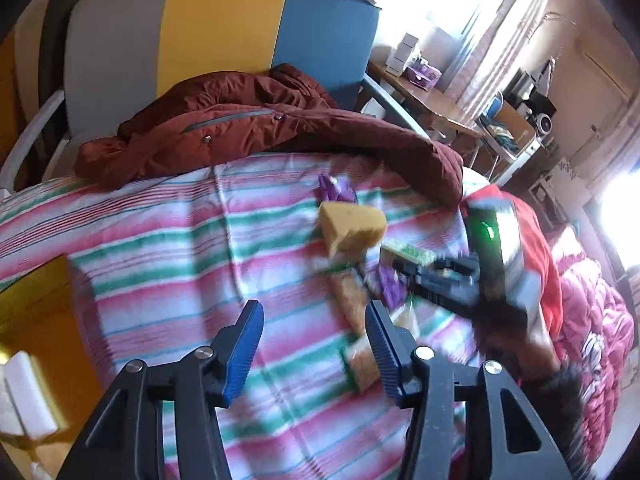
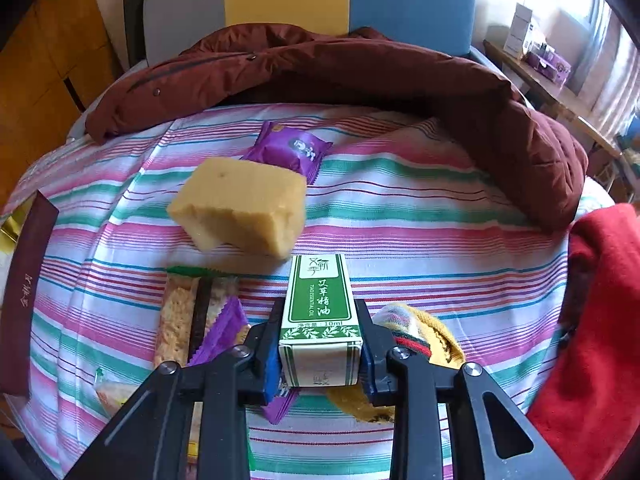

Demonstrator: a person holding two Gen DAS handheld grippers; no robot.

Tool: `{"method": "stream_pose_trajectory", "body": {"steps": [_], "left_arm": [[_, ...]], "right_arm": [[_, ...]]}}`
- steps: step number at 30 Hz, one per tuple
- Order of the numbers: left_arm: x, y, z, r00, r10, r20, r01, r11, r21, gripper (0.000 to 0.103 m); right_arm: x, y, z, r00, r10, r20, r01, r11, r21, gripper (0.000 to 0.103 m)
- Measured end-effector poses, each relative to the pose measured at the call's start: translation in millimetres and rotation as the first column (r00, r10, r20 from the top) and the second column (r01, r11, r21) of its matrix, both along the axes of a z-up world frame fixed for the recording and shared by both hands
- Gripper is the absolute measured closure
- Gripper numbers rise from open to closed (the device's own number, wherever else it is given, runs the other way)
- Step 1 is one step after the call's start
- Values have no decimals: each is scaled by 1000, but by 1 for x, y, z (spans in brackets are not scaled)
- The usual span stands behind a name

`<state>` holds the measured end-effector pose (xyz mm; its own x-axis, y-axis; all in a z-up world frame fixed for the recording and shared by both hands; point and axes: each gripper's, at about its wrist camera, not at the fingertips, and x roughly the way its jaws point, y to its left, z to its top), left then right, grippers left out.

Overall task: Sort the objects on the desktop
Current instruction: 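Grasp the green-and-white box with the right gripper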

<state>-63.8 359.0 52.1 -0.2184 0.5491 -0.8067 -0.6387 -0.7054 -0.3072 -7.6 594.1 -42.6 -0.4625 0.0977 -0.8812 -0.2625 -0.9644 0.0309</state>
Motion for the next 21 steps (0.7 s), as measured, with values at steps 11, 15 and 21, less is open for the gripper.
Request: {"method": "stream_pose_trajectory", "body": {"steps": [11, 15, 21], "left_arm": [[-64, 86, -20, 998, 8, 69, -4, 999, -50, 48], [-84, 122, -38, 996, 2, 93, 6, 995, -95, 48], [-103, 173, -59, 994, -43, 99, 55, 990, -130, 48]], "right_arm": [[19, 34, 30, 981, -138, -139, 127, 988, -90, 72], [24, 40, 39, 966, -179, -184, 157, 979, -127, 72], [23, 36, 45, 960, -172, -219, 142, 979, -143, 72]]}}
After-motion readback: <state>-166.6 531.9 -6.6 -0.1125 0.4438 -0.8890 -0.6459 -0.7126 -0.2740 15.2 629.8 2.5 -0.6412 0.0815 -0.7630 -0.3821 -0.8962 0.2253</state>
